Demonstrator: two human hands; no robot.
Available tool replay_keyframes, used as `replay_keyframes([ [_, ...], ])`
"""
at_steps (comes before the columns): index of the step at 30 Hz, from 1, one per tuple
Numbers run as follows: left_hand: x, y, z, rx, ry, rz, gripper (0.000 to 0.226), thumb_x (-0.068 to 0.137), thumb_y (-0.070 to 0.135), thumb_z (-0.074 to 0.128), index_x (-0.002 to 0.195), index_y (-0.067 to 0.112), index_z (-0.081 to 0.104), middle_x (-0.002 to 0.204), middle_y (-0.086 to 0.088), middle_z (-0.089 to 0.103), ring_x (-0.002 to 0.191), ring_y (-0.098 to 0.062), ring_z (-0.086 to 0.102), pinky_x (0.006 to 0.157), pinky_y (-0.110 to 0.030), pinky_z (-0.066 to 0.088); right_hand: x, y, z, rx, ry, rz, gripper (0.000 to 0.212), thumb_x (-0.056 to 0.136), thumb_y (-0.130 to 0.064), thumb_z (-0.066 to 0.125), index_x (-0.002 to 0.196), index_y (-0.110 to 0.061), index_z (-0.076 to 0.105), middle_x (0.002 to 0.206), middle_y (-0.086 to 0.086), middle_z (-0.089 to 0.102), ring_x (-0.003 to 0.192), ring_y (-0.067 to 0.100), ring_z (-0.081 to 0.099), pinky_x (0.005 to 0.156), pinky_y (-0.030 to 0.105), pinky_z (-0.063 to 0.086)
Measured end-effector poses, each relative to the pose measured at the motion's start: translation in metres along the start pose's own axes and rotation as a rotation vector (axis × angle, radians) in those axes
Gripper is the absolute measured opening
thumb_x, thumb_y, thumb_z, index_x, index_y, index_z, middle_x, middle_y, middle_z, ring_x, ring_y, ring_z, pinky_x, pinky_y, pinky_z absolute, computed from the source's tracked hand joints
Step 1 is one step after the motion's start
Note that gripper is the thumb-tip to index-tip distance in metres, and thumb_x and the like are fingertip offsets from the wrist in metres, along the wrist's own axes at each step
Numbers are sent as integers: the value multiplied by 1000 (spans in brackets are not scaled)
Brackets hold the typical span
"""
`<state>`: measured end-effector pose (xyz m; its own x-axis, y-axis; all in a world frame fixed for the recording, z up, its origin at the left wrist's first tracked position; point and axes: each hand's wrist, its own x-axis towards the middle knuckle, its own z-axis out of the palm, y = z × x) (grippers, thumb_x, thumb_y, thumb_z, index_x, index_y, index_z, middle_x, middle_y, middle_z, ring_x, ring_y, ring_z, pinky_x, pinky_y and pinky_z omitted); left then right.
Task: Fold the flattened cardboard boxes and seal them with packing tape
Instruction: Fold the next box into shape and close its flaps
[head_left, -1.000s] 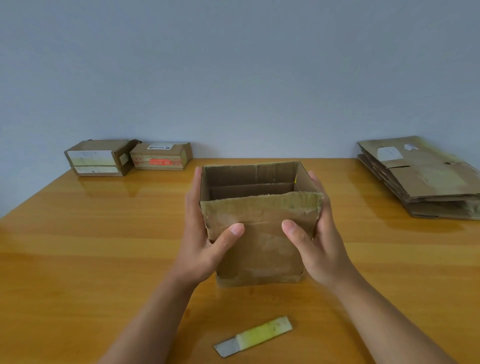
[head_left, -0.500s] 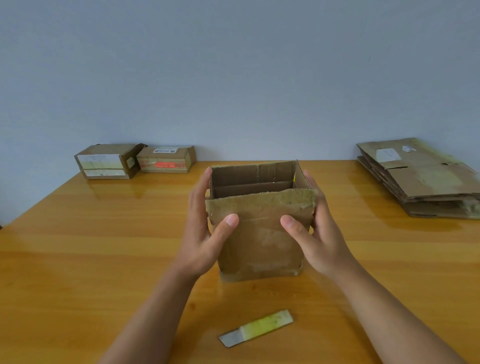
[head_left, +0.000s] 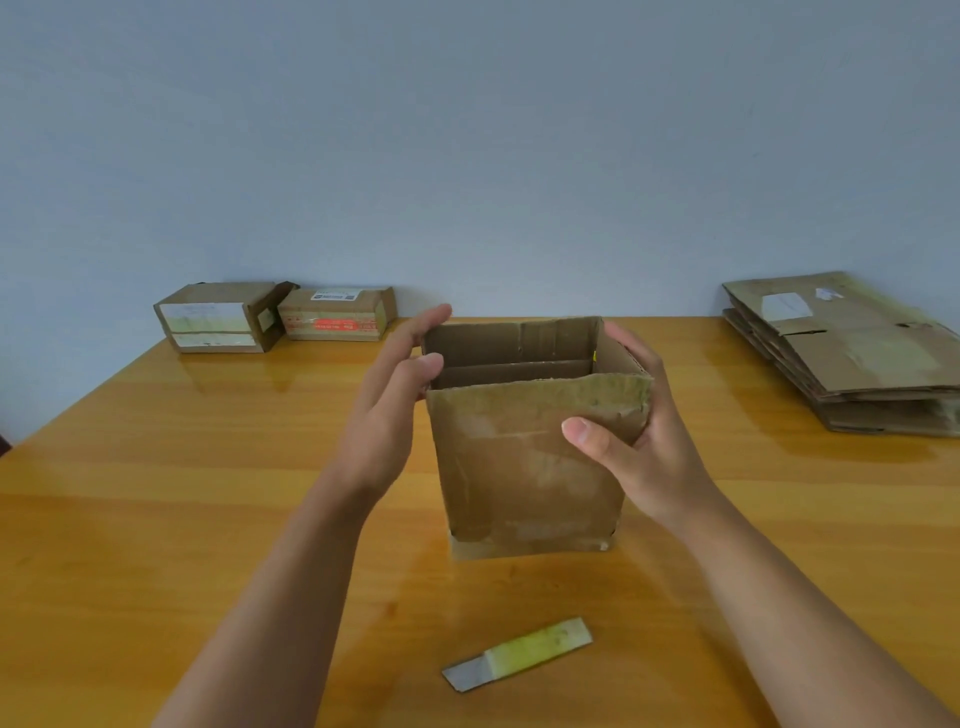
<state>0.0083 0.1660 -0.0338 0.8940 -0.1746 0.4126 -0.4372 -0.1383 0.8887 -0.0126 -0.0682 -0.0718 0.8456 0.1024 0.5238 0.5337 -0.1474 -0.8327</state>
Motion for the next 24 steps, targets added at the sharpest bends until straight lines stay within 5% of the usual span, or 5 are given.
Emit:
replay_keyframes([
  [4,3,5,-1,87,-45,-22,70,80,59,41,147,41,37,149,24,39,136,11,33,115,-30,32,-1,7,1,-49,-15,4,76,77,-60,73,140,-60,31,142,11,51,138,18,44,112,48,40],
  [8,5,5,4,92,-76,-38,69,86,50,42,152,39,25,128,40,30,101,43,26,88,3,27,-1,11,2,-82,2,11,84,78,-67,68,149,-37,35,151,0,43,144,13,35,117,35,33],
  [14,-4,-8,11,-153,-69,-76,50,92,39,52,139,56,45,145,21,46,136,-11,44,109,-46,41,-5,6,9,4,24,0,82,81,-64,60,147,-20,39,156,-13,31,139,-7,33,98,7,40],
  [20,-7,-11,21,-411,11,-53,46,81,5,41,116,27,60,112,6,70,98,-18,68,72,-34,58,-4,13,13,-25,88,14,69,88,-80,30,137,-34,48,153,-16,34,143,3,32,117,41,32],
  [24,-7,-15,22,-448,41,-58,50,80,3,41,114,32,63,119,3,66,100,-20,67,73,-34,58,-2,9,17,33,128,49,58,93,-64,36,133,-26,53,141,-32,42,138,5,41,115,49,35],
])
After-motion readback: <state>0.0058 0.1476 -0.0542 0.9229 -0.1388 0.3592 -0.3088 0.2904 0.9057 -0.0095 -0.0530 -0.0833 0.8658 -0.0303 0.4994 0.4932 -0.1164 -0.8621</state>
